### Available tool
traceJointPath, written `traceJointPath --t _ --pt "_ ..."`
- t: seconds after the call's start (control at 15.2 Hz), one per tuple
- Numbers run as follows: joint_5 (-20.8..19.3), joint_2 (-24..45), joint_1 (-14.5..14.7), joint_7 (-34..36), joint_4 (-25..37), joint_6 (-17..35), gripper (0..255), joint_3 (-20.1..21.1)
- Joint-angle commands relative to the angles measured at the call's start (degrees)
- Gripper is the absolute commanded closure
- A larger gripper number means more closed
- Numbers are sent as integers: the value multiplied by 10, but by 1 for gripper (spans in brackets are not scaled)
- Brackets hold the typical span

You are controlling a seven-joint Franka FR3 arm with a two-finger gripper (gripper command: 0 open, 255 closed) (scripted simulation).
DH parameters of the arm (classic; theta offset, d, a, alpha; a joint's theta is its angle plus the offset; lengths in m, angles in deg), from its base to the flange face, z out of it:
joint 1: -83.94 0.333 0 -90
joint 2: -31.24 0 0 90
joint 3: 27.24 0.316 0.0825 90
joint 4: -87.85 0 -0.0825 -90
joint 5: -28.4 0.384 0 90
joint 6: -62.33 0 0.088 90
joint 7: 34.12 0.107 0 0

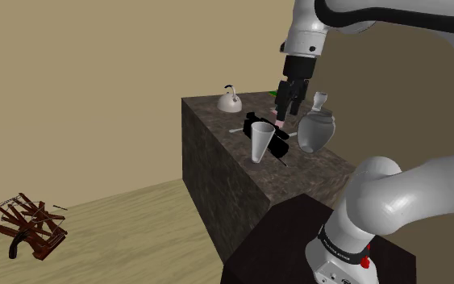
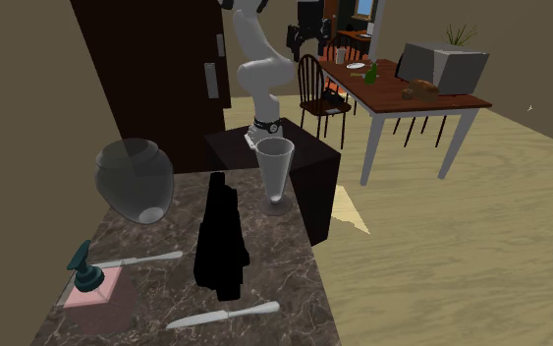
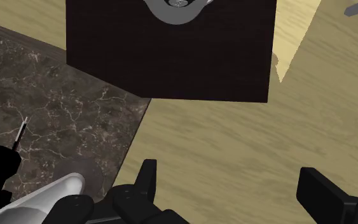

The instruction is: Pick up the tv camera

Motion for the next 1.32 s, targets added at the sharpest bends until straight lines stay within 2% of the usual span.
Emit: traceJointPath --t 0.0,0.59,1.25 --pt "0 0 0 0 0 0 0 0" --pt "-55 108 -37 -47 -12 130 0 -64" --pt "-80 270 -67 -97 36 259 0 -136"
